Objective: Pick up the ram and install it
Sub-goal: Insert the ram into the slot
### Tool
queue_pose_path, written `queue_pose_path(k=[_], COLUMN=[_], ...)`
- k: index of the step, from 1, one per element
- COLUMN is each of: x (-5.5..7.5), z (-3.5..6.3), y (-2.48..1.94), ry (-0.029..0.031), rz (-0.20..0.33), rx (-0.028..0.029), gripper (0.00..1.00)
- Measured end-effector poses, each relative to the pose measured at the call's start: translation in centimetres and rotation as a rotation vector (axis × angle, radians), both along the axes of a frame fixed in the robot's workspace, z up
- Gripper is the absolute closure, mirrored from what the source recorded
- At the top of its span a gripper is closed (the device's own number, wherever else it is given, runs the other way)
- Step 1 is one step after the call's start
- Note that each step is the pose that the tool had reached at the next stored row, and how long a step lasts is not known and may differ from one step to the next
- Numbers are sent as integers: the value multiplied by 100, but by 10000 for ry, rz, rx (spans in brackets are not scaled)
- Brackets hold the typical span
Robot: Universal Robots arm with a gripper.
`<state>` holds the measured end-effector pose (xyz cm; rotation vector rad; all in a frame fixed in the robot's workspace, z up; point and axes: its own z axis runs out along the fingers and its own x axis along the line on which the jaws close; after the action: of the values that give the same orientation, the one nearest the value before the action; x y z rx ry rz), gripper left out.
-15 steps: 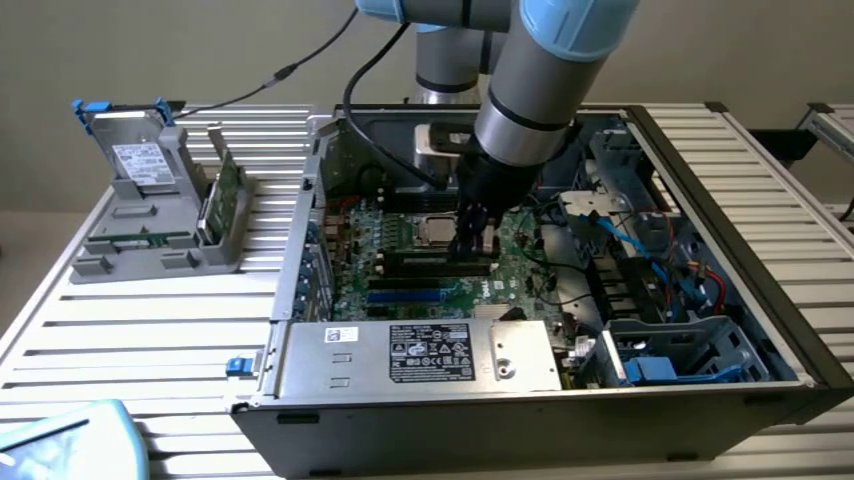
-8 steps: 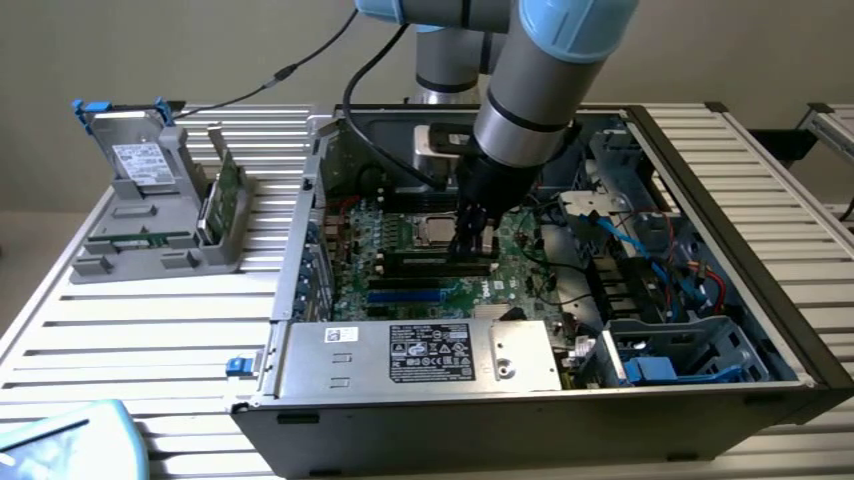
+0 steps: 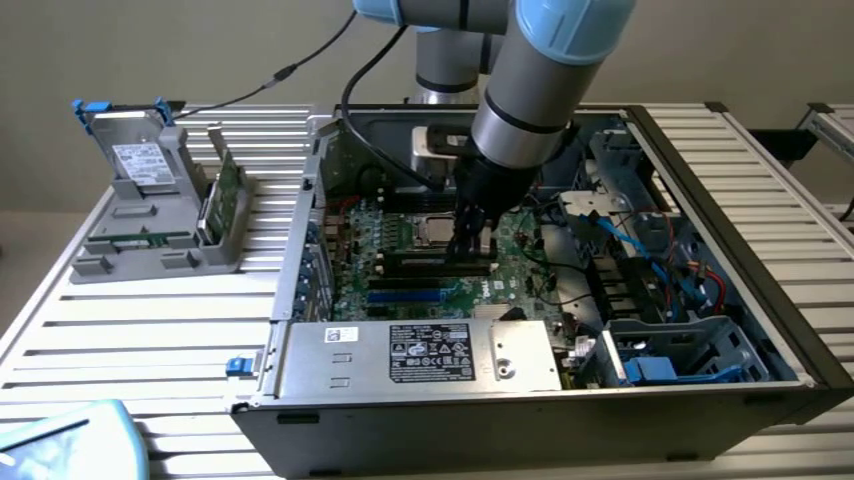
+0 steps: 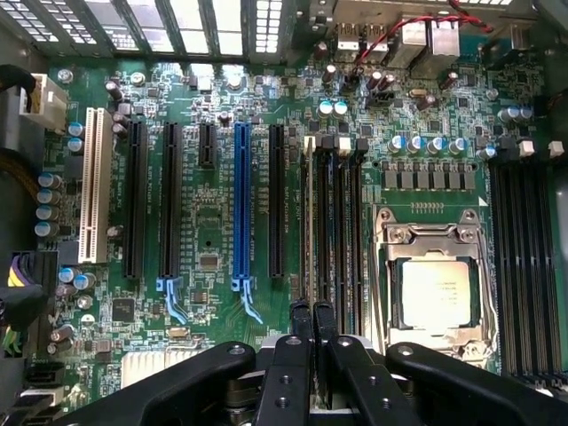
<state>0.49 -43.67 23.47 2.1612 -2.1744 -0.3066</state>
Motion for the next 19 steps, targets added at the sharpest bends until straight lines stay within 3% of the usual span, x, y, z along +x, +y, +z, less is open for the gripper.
queue_pose_path(k=[8, 19], x=[0, -2], z=[-23, -38], y=[6, 6], ry=[0, 1], rz=[-1, 0], rx=[37, 32], gripper=[87, 87])
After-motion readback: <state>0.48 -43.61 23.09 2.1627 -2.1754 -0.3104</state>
